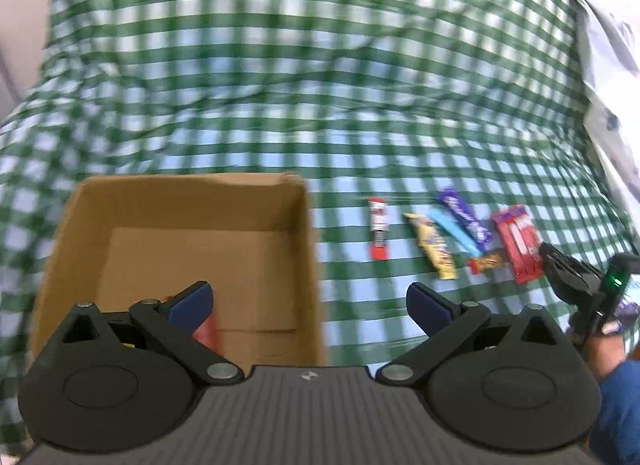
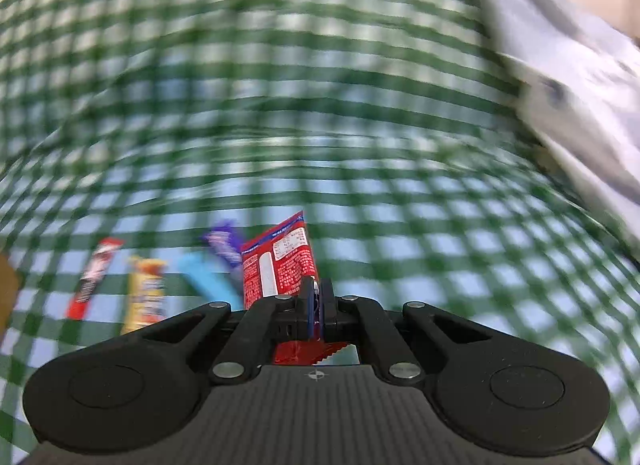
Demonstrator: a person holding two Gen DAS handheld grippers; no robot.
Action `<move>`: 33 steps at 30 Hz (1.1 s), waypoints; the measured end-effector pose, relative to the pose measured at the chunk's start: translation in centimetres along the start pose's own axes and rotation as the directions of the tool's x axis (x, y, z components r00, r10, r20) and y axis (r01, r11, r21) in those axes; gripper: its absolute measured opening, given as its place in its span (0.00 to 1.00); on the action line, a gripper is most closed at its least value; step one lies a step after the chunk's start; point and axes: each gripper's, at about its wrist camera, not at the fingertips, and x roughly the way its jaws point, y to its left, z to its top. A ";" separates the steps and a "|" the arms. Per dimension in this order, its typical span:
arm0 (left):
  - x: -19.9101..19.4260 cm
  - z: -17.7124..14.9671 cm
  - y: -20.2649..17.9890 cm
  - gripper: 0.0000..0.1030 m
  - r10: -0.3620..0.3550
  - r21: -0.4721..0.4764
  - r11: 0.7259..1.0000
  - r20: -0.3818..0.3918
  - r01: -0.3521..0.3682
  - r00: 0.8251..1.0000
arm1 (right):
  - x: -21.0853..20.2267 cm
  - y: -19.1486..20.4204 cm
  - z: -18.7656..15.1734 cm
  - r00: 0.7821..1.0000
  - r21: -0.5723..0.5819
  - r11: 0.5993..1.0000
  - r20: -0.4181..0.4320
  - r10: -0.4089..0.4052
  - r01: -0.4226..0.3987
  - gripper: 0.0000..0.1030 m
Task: Organize snacks
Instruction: 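Grasp the red wafer pack with the right tool while the left tool grasps the yellow cartoon snack, then carry the red wafer pack and yellow snack over the box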
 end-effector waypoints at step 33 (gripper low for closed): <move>24.3 3.5 -12.7 0.11 -0.107 0.008 0.994 -0.237 0.112 0.966 | 3.3 -5.3 -4.4 0.993 0.042 0.999 -0.116 -0.026 0.031 0.44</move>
